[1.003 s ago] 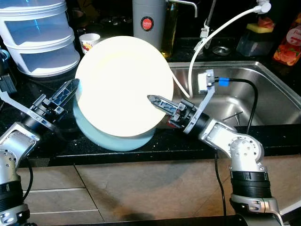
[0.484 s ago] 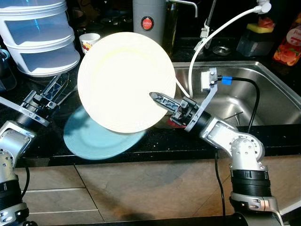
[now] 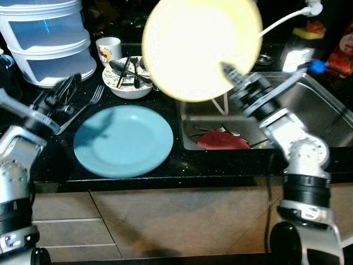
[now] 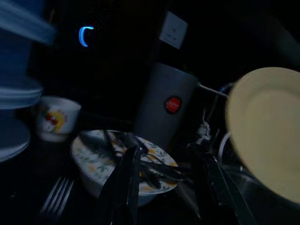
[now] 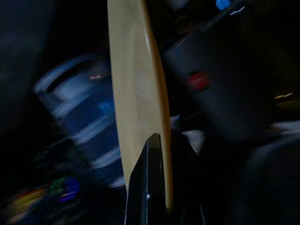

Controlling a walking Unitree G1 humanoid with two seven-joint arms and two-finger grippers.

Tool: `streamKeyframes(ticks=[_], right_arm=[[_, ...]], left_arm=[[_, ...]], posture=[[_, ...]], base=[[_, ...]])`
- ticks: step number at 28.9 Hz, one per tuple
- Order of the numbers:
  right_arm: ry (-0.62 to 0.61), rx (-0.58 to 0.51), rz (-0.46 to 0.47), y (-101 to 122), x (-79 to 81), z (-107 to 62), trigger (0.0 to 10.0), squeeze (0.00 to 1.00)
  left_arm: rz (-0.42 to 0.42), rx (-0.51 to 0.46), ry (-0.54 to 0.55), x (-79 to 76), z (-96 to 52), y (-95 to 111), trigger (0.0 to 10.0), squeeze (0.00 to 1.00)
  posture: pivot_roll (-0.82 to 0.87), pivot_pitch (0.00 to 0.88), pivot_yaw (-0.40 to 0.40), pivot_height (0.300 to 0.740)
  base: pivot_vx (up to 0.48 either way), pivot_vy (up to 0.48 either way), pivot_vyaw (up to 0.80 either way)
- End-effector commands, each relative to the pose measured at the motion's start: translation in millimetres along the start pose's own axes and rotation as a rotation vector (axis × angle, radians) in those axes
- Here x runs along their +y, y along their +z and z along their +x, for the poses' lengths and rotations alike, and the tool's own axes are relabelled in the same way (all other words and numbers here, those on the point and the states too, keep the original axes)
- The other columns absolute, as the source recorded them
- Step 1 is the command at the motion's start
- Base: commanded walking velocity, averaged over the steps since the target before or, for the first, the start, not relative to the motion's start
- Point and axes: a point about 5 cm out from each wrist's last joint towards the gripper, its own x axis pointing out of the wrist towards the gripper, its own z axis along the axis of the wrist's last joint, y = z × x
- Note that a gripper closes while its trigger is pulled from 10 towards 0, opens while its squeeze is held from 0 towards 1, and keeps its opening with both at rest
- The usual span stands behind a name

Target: Kitchen organization

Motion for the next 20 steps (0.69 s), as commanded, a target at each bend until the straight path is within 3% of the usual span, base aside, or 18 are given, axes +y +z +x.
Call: streamKeyframes(ticks=[1,6,9,11,12,14,15,16,17,20], right_arm=[[-0.113,-0.015,-0.156,6.4,-10.0,0.4,0.0,0.00],[-0.177,0.007,-0.289,6.9,-16.6,0.7,0.0,0.00],[-0.256,0.130,-0.522,-11.7,-30.8,-0.4,0.0,0.00],[-0.295,0.194,-0.650,-21.4,-39.1,-4.0,0.0,0.00],[-0.313,0.207,-0.687,-23.5,-42.0,-5.6,2.2,0.00],[-0.324,0.209,-0.710,-24.5,-44.0,-6.3,2.2,0.00],[-0.342,0.222,-0.745,-27.4,-49.0,-8.3,8.5,0.00],[-0.342,0.222,-0.745,-27.4,-49.0,-8.3,8.5,0.00],[-0.347,0.228,-0.758,-28.4,-50.6,-8.9,9.9,0.00],[-0.357,0.241,-0.793,-29.8,-53.5,-9.6,10.0,0.00]], left_arm=[[0.124,0.089,-0.102,-21.1,14.3,-7.9,10.0,0.00],[0.180,0.160,-0.175,-37.3,26.1,-19.3,10.0,0.00],[0.099,0.224,-0.286,-60.3,48.1,-42.5,10.0,0.00],[0.041,0.268,-0.395,-77.8,54.0,-56.4,10.0,0.00],[0.023,0.287,-0.437,-86.1,56.4,-62.4,10.0,0.00],[0.018,0.296,-0.459,-91.1,58.2,-65.7,10.0,0.00],[0.021,0.327,-0.493,-100.8,64.5,-74.4,10.0,0.00],[0.021,0.327,-0.493,-100.8,64.5,-74.4,10.0,0.00],[0.023,0.338,-0.506,-103.8,66.5,-77.3,10.0,0.00],[0.046,0.412,-0.540,-108.1,68.4,-87.5,10.0,0.00]], posture=[[0.02,0.139,0.007,0.740],[0.02,0.136,0.007,0.740],[0.01,0.124,0.011,0.740],[0.01,0.118,0.010,0.740],[0.01,0.118,0.010,0.740],[0.01,0.118,0.010,0.740],[0.01,0.116,0.010,0.740],[0.01,0.116,0.010,0.740],[0.01,0.116,0.009,0.740],[0.00,0.119,0.009,0.740]], base=[[0.000,0.000,0.00],[0.000,0.000,0.00],[0.000,0.000,0.00],[0.000,0.000,0.00],[0.000,0.000,0.00],[0.000,0.000,0.00],[0.000,0.000,0.00],[0.000,0.000,0.00],[0.000,0.000,0.00],[0.000,0.000,0.00]])
